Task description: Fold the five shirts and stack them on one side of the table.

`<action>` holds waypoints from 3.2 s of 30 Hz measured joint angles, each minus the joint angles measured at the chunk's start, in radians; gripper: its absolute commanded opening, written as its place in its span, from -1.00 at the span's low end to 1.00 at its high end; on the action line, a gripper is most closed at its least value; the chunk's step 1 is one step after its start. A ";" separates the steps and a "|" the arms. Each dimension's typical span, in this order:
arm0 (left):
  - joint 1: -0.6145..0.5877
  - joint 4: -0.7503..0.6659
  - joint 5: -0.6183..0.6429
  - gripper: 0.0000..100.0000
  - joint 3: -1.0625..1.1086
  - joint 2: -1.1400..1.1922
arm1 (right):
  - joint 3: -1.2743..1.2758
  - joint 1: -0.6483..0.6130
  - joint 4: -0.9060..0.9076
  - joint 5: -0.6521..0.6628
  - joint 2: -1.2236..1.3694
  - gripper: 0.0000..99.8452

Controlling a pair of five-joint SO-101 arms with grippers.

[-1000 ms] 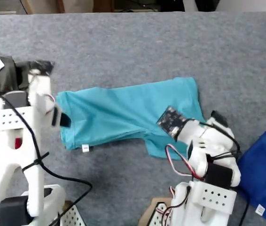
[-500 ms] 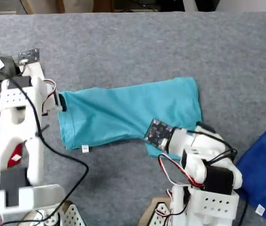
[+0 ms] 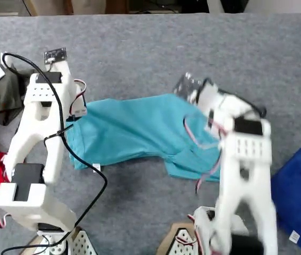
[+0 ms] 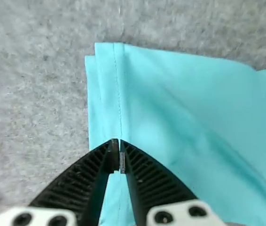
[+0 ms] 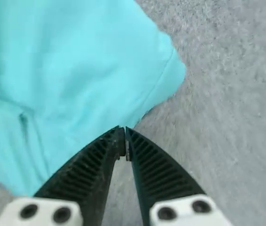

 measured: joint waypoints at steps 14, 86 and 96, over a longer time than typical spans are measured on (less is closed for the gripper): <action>0.000 -0.003 0.015 -0.96 -0.350 0.353 | -0.542 0.000 -0.002 -0.184 0.681 -0.99; -0.011 0.014 -0.233 -0.96 0.044 0.241 | -1.740 0.075 0.635 -0.157 1.531 -0.99; -0.032 0.012 -0.310 -0.96 0.044 0.241 | -1.966 0.089 0.690 -0.157 1.657 -0.99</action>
